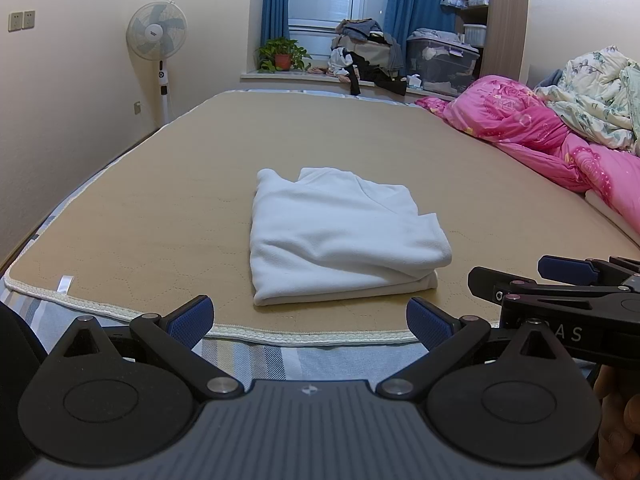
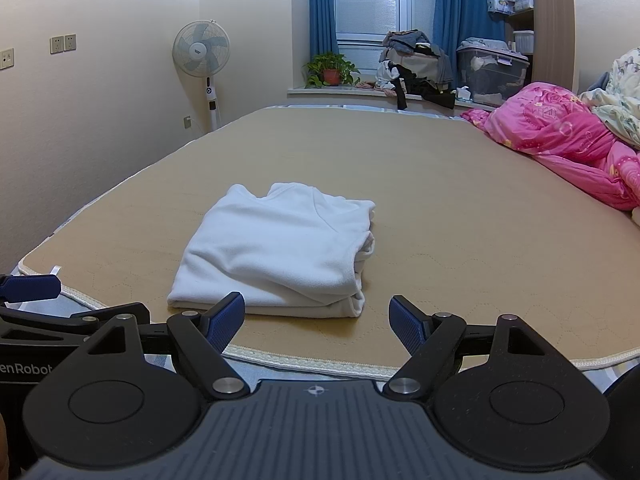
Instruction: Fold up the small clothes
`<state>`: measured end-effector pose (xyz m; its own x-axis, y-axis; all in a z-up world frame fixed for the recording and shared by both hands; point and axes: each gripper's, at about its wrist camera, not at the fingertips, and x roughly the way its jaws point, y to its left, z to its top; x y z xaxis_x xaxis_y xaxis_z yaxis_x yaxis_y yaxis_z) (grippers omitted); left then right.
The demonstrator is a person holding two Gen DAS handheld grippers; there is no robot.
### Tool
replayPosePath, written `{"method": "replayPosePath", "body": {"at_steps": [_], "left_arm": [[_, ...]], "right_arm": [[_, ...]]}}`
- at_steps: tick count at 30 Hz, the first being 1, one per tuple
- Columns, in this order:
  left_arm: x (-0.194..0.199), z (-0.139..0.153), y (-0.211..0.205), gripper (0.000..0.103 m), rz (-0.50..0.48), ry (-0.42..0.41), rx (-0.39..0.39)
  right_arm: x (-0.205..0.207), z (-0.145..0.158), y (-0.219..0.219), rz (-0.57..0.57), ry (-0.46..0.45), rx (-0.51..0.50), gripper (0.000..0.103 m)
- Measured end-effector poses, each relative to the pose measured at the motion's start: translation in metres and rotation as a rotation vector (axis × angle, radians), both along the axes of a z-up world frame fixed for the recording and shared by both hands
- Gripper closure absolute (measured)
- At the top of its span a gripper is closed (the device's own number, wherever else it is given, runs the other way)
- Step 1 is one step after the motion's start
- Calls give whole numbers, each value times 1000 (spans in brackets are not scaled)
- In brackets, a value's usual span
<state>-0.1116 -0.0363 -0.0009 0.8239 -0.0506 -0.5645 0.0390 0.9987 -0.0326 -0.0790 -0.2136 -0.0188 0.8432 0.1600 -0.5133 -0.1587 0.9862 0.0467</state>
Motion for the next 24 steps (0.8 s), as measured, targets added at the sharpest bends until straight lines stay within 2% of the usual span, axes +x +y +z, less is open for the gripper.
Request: {"method": "replayPosePath", "body": {"at_steps": [24], "left_arm": [[0, 0, -1, 0, 1, -1, 1]], "right_arm": [[-1, 1, -2, 1, 1, 1, 23]]}}
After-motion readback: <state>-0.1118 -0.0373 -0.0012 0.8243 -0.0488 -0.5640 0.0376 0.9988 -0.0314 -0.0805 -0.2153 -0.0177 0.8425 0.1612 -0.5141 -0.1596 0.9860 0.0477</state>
